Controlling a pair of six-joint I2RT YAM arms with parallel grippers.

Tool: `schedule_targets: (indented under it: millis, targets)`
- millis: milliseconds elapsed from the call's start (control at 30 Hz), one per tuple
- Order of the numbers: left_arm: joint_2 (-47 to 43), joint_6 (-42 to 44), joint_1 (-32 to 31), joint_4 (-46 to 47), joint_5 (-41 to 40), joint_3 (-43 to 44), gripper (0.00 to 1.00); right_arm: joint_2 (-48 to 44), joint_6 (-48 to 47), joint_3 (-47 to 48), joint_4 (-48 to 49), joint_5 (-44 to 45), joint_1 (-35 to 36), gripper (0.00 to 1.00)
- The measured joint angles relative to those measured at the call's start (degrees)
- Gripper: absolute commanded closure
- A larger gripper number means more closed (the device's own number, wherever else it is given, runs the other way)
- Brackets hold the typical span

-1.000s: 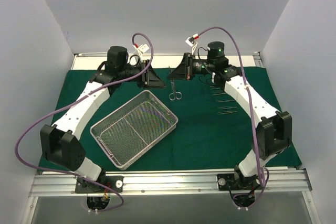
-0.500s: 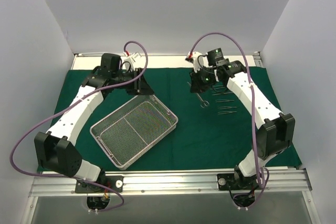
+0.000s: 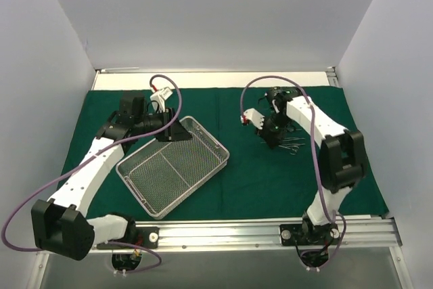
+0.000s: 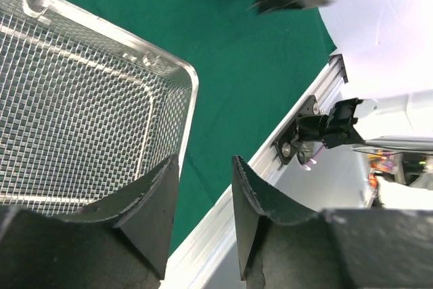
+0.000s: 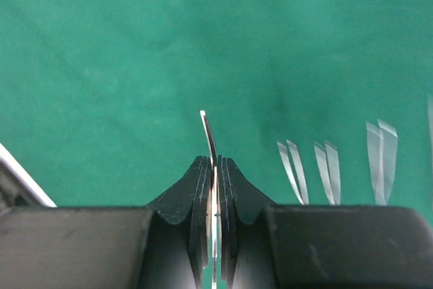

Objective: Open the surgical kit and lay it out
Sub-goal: Adjust the medical item.

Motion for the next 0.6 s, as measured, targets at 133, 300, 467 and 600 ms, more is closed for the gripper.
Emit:
schedule_targets:
  millis: [133, 300, 467, 600]
  targets:
    - [-6.67, -0.81, -2.43, 2.69, -2.36, -2.75, 0.49, 8.07, -4.72, 0.15, -1.84, 0.17, 0.26, 1.00]
    - [-10.78, -1.03, -3.30, 4.28, -3.06, -3.21, 0.51, 11.87, -2.47, 5.68, -1.68, -0.92, 0.79, 1.00]
    - [-7.17, -1.11, -3.30, 4.20, -1.79, -3.19, 0.52, 8.22, 3.80, 8.04, 2.67, -2.25, 1.22, 1.00]
    - [-2.93, -2.10, -3.28, 4.81, 1.44, -3.06, 0.42, 4.07, 9.70, 8.66, 4.13, -6.38, 2.23, 1.00]
